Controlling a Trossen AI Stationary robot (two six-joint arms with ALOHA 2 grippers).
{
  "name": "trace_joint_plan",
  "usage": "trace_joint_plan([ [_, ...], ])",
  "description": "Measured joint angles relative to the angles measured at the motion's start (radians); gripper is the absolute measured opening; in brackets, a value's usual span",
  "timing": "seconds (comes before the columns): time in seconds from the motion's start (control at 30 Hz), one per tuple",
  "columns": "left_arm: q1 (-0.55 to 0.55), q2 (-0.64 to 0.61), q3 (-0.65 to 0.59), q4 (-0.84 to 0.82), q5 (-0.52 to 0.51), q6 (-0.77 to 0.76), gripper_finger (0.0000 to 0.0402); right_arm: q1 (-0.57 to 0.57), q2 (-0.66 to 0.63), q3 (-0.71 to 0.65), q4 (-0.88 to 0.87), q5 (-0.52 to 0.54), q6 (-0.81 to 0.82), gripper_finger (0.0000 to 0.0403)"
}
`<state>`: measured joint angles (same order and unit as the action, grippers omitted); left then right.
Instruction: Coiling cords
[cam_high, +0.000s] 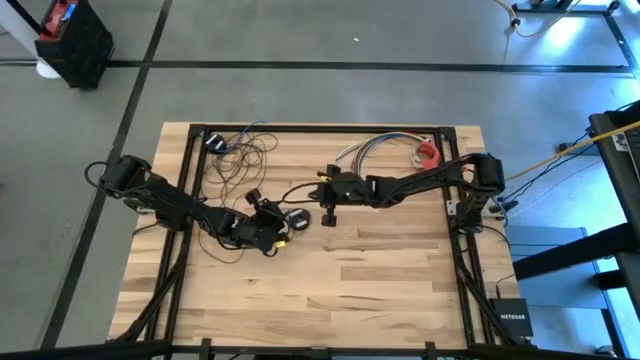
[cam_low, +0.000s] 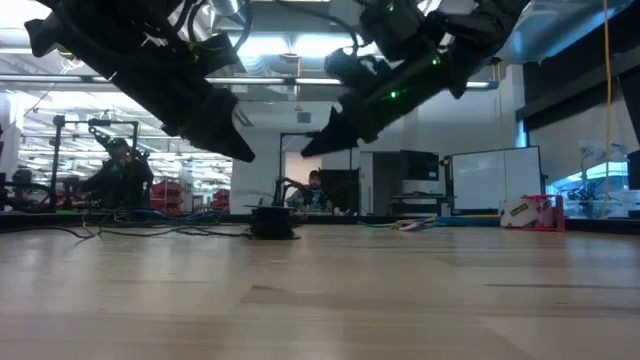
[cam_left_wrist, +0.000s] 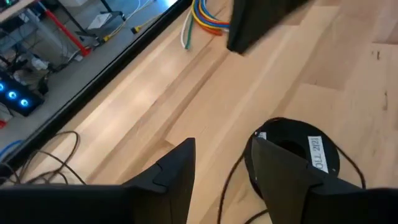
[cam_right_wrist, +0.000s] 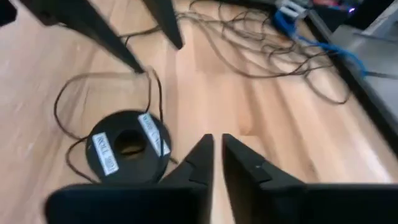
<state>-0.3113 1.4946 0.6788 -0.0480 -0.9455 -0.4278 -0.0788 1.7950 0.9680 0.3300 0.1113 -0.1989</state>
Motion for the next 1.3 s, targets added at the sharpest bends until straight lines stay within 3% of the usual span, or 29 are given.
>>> trace_joint_plan([
  [0.13, 0.004, 0.004, 0.0, -0.003, 0.002, -0.003, 0.0151, 0.001, 0.024, 0.0, -0.033, -0.06, 0.008, 0.0086],
  [0.27, 0.004, 0.006, 0.0, 0.009, 0.091, 0.008, 0.0151, 0.001, 0.012, 0.0, -0.161, -0.096, -0.011, 0.0145],
  [0.43, -0.005, 0.068, 0.0, 0.044, 0.15, 0.068, 0.015, 0.021, 0.003, 0.0, -0.272, -0.157, -0.015, 0.0185],
  [0.53, -0.025, 0.112, 0.0, 0.118, 0.158, 0.153, 0.015, 0.056, 0.003, 0.001, -0.282, -0.157, -0.015, 0.0192],
  [0.63, -0.052, 0.127, 0.016, 0.083, 0.161, 0.25, 0.015, 0.104, 0.003, 0.001, -0.308, -0.106, -0.015, 0.0193],
  [0.93, -0.08, 0.129, 0.059, 0.03, 0.159, 0.503, 0.015, 0.252, 0.004, 0.0, -0.336, 0.207, 0.033, 0.0193],
  [1.2, -0.081, 0.137, 0.056, 0.008, 0.157, 0.585, 0.015, 0.261, 0.068, -0.001, -0.17, 0.237, 0.065, 0.0193],
  [1.3, -0.1, 0.133, 0.06, -0.001, 0.104, 0.587, 0.015, 0.257, 0.122, -0.001, -0.11, 0.242, 0.024, 0.0193],
])
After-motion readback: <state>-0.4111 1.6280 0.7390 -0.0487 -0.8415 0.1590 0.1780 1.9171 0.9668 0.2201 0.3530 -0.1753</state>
